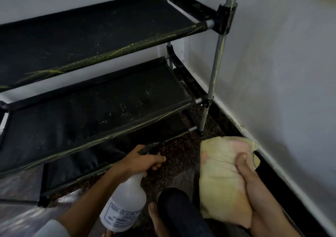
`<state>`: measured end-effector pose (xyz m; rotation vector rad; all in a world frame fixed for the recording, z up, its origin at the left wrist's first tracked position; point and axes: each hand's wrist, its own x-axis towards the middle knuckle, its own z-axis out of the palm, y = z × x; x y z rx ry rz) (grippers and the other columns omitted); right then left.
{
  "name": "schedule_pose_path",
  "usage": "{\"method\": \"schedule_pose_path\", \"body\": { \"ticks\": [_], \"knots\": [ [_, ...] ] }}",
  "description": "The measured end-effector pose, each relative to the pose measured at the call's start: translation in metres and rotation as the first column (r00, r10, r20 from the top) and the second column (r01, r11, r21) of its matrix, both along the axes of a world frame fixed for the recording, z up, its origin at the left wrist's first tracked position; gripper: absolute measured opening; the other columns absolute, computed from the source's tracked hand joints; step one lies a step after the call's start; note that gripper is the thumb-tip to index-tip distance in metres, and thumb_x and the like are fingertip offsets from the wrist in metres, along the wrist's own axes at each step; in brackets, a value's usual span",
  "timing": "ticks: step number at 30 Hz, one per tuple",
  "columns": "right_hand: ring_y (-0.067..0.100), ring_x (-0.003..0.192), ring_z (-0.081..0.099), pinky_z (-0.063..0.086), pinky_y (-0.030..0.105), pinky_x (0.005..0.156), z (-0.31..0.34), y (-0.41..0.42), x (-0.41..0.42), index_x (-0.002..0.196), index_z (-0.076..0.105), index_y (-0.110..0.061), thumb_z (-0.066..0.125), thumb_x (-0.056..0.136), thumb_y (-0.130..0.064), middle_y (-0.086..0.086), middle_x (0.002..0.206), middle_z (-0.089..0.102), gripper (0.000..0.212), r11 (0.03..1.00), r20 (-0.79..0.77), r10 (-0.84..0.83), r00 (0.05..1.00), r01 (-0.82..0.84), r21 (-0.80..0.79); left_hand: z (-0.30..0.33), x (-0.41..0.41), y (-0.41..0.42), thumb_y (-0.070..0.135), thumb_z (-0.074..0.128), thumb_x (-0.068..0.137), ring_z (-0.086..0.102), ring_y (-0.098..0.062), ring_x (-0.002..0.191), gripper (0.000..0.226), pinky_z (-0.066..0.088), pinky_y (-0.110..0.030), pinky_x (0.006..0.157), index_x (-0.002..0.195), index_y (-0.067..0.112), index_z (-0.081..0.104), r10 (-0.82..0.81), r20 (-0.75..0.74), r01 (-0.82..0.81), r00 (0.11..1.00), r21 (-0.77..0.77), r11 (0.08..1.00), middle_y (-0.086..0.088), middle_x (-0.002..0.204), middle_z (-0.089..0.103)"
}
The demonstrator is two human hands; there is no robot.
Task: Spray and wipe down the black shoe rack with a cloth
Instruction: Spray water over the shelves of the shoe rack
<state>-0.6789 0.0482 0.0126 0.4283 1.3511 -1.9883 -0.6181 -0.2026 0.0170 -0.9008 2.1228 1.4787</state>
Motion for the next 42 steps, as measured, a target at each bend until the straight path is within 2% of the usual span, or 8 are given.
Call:
{"method": "schedule_pose_path", "body": {
  "ticks": [6,12,16,20,24,27,37,42],
  "knots": [
    [0.037,0.099,0.067,0.053,0.051,0.082,0.017,-0.011,0.008,0.13,0.054,-0.026,0.068,0.064,-0.061,0.018,0.112,0.069,0.076,0.996,0.052,0.024,0.998,-0.019,-0.091,0.028,0.022,-0.002,0.039,0.066,0.079,0.051,-0.019,0.07,0.029,0.043,-0.031,0.07,0.072,0.013,0.056,-0.014,-0.15,0.018,0.989,0.026,0.999,-0.007,0.073,0.051],
    [0.037,0.096,0.069,0.058,0.047,0.067,0.053,-0.02,0.02,0.13,0.055,-0.027,0.085,0.019,-0.07,0.017,0.111,0.069,0.123,0.991,0.014,0.055,0.998,-0.053,-0.124,0.067,0.045,-0.009,0.043,0.073,0.073,0.052,-0.019,0.073,0.033,0.045,-0.034,0.075,0.075,0.017,0.054,-0.005,-0.3,-0.003,0.954,-0.026,1.0,-0.004,0.075,0.052],
    [0.036,0.099,0.067,0.055,0.049,0.081,0.079,-0.019,0.031,0.128,0.057,-0.027,0.07,0.061,-0.063,0.017,0.111,0.069,0.078,0.984,-0.008,0.052,0.999,-0.053,-0.173,0.1,0.062,-0.018,0.052,0.079,0.056,0.054,-0.019,0.07,0.042,0.047,-0.036,0.07,0.067,0.022,0.053,0.032,-0.365,-0.048,0.93,-0.034,0.998,-0.003,0.072,0.052],
    [0.03,0.104,0.066,0.048,0.049,0.095,0.111,-0.016,0.039,0.124,0.059,-0.027,0.072,0.061,-0.064,0.011,0.113,0.07,0.074,0.973,-0.107,0.025,0.994,-0.049,-0.225,0.133,0.081,-0.02,0.04,0.082,0.06,0.055,-0.016,0.064,0.039,0.049,-0.029,0.058,0.07,0.017,0.053,0.085,-0.414,-0.114,0.907,-0.046,0.992,-0.003,0.071,0.053],
    [0.023,0.098,0.069,0.051,0.039,0.08,0.154,-0.017,0.044,0.121,0.058,-0.02,0.068,0.071,-0.056,0.007,0.11,0.071,0.062,0.937,-0.177,-0.015,0.984,-0.048,-0.345,0.165,0.099,-0.017,0.015,0.075,0.079,0.055,-0.016,0.063,0.026,0.048,-0.027,0.056,0.078,0.009,0.049,0.091,-0.504,-0.167,0.859,-0.108,0.98,-0.005,0.07,0.054],
    [0.013,0.071,0.072,0.055,0.027,0.056,0.185,-0.019,0.045,0.105,0.06,-0.016,0.048,0.09,-0.045,0.005,0.089,0.073,0.035,0.891,-0.148,-0.012,0.989,-0.057,-0.45,0.19,0.114,-0.014,0.013,0.073,0.08,0.056,-0.016,0.063,0.024,0.048,-0.027,0.056,0.079,0.008,0.049,0.124,-0.593,-0.256,0.796,-0.143,0.956,-0.001,0.067,0.056],
    [0.028,0.065,0.072,0.054,0.038,0.045,0.296,-0.03,0.079,0.122,0.058,-0.02,0.056,0.078,-0.058,0.011,0.102,0.07,0.058,0.832,-0.149,0.112,0.982,-0.175,-0.526,0.286,0.175,-0.009,0.015,0.068,0.085,0.055,-0.016,0.069,0.02,0.05,-0.03,0.057,0.081,0.01,0.049,0.154,-0.771,-0.451,0.618,-0.187,0.873,-0.003,0.071,0.054],
    [0.028,0.057,0.071,0.053,0.041,0.043,0.342,-0.033,0.1,0.121,0.058,-0.016,0.057,0.085,-0.055,0.011,0.077,0.074,0.053,0.821,-0.173,0.141,0.975,-0.213,-0.529,0.338,0.2,0.001,0.016,0.067,0.086,0.051,-0.019,0.066,0.019,0.05,-0.032,0.056,0.077,0.012,0.05,0.141,-0.801,-0.512,0.582,-0.226,0.829,-0.009,0.072,0.051]
  ]
}}
